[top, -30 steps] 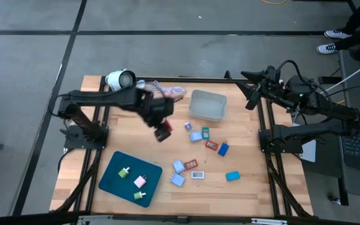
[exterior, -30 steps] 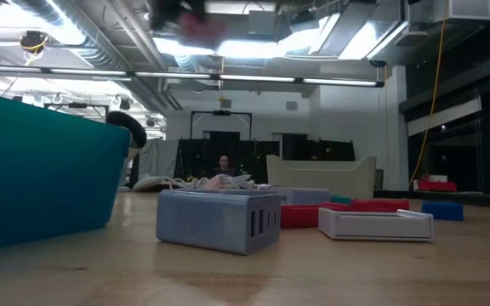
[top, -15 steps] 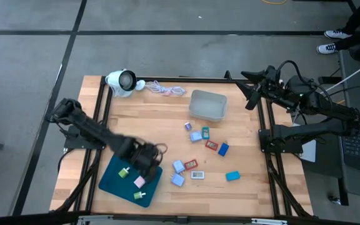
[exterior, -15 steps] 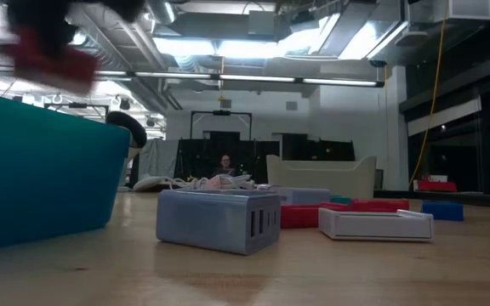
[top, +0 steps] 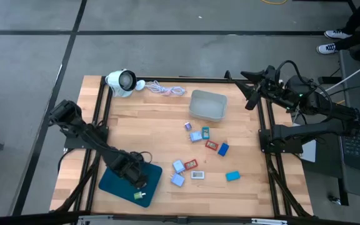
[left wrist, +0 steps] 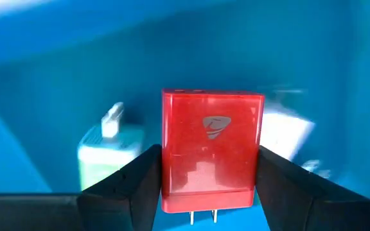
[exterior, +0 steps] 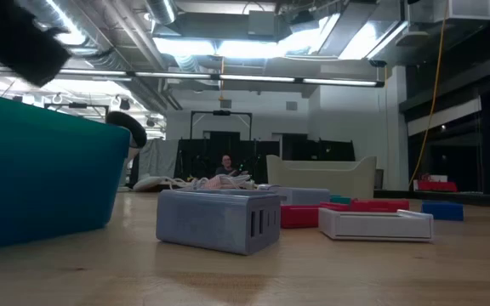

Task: Pick & Place Office items
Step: Put the red charger adapter into the blue bin, then put the bottom blue charger adapter into the blue bin

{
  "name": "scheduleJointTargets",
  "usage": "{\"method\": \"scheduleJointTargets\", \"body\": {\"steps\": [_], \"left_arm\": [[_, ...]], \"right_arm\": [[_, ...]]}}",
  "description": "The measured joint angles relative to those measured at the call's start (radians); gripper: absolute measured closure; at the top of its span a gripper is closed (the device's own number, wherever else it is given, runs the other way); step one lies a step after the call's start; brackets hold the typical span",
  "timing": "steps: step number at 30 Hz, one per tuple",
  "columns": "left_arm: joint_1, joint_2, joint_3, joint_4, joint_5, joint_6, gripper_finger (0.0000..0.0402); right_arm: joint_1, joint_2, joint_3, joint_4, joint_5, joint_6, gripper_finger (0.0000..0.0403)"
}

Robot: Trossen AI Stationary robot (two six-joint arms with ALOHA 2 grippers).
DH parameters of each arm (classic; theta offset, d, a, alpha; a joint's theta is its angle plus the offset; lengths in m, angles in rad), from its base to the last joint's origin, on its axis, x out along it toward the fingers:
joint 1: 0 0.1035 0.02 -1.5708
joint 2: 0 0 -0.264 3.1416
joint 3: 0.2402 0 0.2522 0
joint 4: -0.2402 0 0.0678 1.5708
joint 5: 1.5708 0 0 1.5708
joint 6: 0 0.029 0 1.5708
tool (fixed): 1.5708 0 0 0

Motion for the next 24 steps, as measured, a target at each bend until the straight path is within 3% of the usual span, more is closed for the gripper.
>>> {"method": "scheduleJointTargets", "body": {"steps": [4,9,12,16,19,24], "left_arm": [[-0.007,0.0,-0.015,0.005,0.043,-0.046,0.0192],[-0.007,-0.025,-0.015,0.055,0.051,-0.043,0.0072],[-0.005,-0.054,-0.015,0.066,0.04,-0.05,0.0033],[-0.001,-0.119,-0.015,0.086,0.006,-0.06,0.0029],[0.019,-0.19,-0.015,0.111,-0.079,-0.056,0.0038],[0.146,-0.28,-0.015,0.104,-0.203,0.048,0.0058]], "right_arm": [[0.0,0.0,0.0,0.001,0.0,0.003,0.0146],[0.0,0.0,0.0,0.002,-0.003,0.012,0.0146],[0.0,0.0,0.0,0.002,-0.003,0.008,0.0146],[0.0,0.0,0.0,0.004,-0.002,0.001,0.0146],[0.0,0.0,0.0,0.005,-0.002,0.001,0.0146],[0.0,0.0,0.0,0.006,-0.002,0.001,0.0146]]}}
